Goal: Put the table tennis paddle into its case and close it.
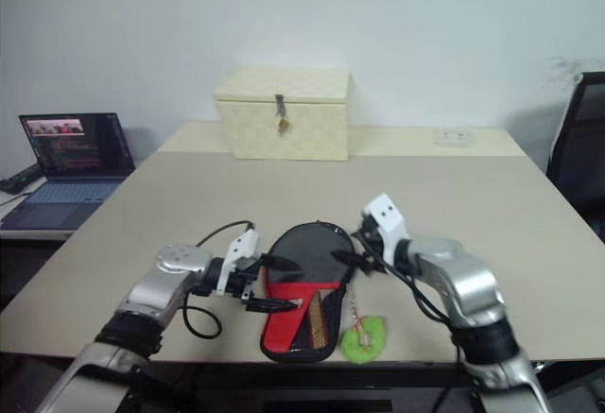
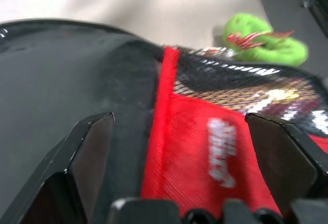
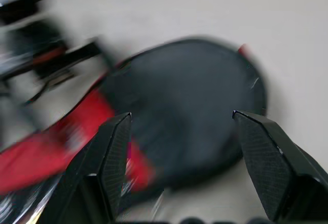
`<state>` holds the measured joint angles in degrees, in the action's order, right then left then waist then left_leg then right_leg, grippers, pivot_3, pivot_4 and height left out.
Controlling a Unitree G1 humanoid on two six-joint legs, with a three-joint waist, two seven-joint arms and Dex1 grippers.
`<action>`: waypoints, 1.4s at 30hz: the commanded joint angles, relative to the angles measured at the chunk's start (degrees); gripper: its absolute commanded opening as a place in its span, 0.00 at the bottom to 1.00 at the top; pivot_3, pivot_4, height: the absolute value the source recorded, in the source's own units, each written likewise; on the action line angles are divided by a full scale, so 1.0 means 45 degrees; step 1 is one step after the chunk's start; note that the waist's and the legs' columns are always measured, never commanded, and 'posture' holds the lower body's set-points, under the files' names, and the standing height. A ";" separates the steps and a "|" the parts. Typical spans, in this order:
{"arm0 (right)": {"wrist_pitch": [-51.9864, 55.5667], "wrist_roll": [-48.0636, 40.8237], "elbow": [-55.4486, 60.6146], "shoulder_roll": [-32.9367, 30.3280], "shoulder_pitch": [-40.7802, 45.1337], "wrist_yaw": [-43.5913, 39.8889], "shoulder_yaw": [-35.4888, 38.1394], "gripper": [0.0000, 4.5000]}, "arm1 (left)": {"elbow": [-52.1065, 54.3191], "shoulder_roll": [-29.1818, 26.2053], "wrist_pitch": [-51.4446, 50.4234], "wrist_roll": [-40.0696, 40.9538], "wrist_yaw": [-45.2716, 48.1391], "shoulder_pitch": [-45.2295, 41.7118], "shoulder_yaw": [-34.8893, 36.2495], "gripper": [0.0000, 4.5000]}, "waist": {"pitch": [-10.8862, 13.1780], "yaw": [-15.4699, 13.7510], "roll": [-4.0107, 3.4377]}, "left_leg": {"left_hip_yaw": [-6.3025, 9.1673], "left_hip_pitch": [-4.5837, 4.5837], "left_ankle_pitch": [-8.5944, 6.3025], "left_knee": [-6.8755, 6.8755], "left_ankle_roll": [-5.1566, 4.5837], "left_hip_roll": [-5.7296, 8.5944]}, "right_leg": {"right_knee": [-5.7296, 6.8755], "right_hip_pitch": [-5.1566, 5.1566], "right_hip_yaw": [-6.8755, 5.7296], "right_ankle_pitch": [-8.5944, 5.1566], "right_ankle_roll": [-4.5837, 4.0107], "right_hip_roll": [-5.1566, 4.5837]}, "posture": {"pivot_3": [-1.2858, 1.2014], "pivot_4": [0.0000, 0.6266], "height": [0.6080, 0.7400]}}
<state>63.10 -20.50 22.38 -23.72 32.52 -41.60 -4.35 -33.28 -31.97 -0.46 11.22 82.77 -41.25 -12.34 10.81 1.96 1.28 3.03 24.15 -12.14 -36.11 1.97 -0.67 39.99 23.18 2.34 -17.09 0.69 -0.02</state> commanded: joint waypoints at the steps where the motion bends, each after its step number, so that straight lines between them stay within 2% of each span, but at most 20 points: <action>1: 0.1243 -0.1572 0.2248 -0.0839 -0.0896 -0.0471 0.0779 0.76 | -0.1320 0.0332 0.1008 -0.0379 0.0361 -0.0917 -0.0027 1.00 | -0.0002 0.0025 0.0003 | 0.0001 -0.0001 0.0000 -0.0001 -0.0001 0.0002 | 0.0000 -0.0003 -0.0002 0.0000 0.0001 0.0011 | 0.52 0.24 1.00; 3: 0.1409 -0.1865 0.2933 -0.1657 -0.1738 -0.0597 0.0692 0.76 | -0.2188 0.0550 0.1528 -0.0660 0.0406 -0.1247 -0.0095 1.00 | -0.0002 0.0059 0.0002 | -0.0006 -0.0004 0.0000 0.0001 -0.0001 0.0013 | -0.0001 -0.0003 0.0004 0.0000 0.0001 0.0027 | 0.52 0.24 1.00; 6: 0.0919 -0.1294 0.3188 -0.2627 -0.3045 -0.0082 -0.0034 0.76 | -0.3363 0.0893 0.2194 -0.1059 0.0442 -0.1609 -0.0220 1.00 | -0.0006 0.0045 0.0010 | -0.0007 -0.0003 -0.0001 0.0003 -0.0002 0.0020 | -0.0006 -0.0005 0.0002 -0.0002 0.0003 0.0031 | 0.52 0.24 1.00; 12: -0.0211 -0.0589 0.2437 -0.2745 -0.3873 0.0701 -0.1270 0.76 | -0.4352 0.1150 0.2853 -0.1394 0.0715 -0.1740 -0.0317 1.00 | -0.0015 0.0050 0.0017 | -0.0012 -0.0045 0.0001 -0.0007 -0.0003 0.0028 | -0.0001 -0.0046 0.0008 -0.0023 0.0049 0.0045 | 0.52 0.24 1.00; 18: -0.1166 0.0234 0.1232 -0.2592 -0.3687 0.1063 -0.2389 0.76 | -0.4586 0.1165 0.3026 -0.1499 0.0994 -0.1714 -0.0376 1.00 | -0.0033 0.0058 0.0033 | -0.0002 -0.0088 0.0000 -0.0009 -0.0004 0.0024 | -0.0014 -0.0104 0.0002 -0.0036 0.0070 0.0047 | 0.52 0.24 1.00; 21: -0.1286 0.0225 0.1102 -0.2599 -0.3610 0.1005 -0.2434 0.63 | -0.4672 0.1146 0.3048 -0.1553 0.1154 -0.1677 -0.0381 1.00 | -0.0035 0.0079 0.0038 | -0.0001 -0.0155 0.0000 -0.0007 -0.0004 0.0021 | -0.0022 -0.0171 0.0002 -0.0037 0.0071 0.0057 | 0.52 0.24 1.00; 23: -0.1217 0.0063 0.1291 -0.2744 -0.3682 0.0819 -0.2267 0.47 | -0.4726 0.1153 0.3023 -0.1551 0.1261 -0.1647 -0.0384 1.00 | -0.0037 0.0072 0.0039 | -0.0001 -0.0206 -0.0001 -0.0003 -0.0004 0.0019 | -0.0024 -0.0220 0.0003 -0.0039 0.0071 0.0056 | 0.52 0.24 1.00; 29: -0.0895 -0.0680 0.2277 -0.3589 -0.4308 0.0210 -0.1531 0.03 | -0.4901 0.1327 0.2889 -0.1551 0.1216 -0.1602 -0.0370 1.00 | -0.0037 -0.0014 0.0040 | 0.0001 -0.0196 -0.0001 0.0001 -0.0004 0.0012 | -0.0038 -0.0221 0.0003 -0.0041 0.0075 0.0051 | 0.52 0.24 1.00; 30: -0.0855 -0.0806 0.2463 -0.3761 -0.4397 0.0094 -0.1448 0.01 | -0.4934 0.1366 0.2896 -0.1564 0.1198 -0.1604 -0.0378 1.00 | -0.0037 -0.0023 0.0040 | 0.0003 -0.0192 -0.0001 0.0001 -0.0004 0.0012 | -0.0044 -0.0221 0.0001 -0.0041 0.0076 0.0050 | 0.52 0.24 1.00; 35: -0.0745 -0.1539 0.3614 -0.4750 -0.4755 -0.0570 -0.1212 0.01 | -0.5181 0.1654 0.2858 -0.1635 0.1032 -0.1721 -0.0399 1.00 | -0.0041 -0.0058 0.0037 | 0.0010 -0.0186 -0.0001 0.0002 -0.0004 0.0013 | -0.0051 -0.0221 -0.0004 -0.0044 0.0081 0.0039 | 0.52 0.24 1.00; 42: -0.1360 -0.1420 0.4271 -0.5522 -0.5166 -0.0945 -0.2160 0.01 | -0.5479 0.1981 0.2858 -0.1752 0.0887 -0.1902 -0.0381 1.00 | -0.0052 -0.0158 0.0041 | 0.0044 -0.0166 -0.0002 0.0002 -0.0005 0.0030 | -0.0124 -0.0254 -0.0038 -0.0037 0.0114 0.0003 | 0.52 0.24 1.00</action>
<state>57.89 -25.94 38.52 -47.36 10.14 -43.62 -12.62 -56.05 -24.11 12.95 5.74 86.32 -50.41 -13.00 10.57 1.25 1.47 3.22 23.42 -12.15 -36.10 1.95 -0.52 39.39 22.03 2.17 -17.25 1.24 -0.03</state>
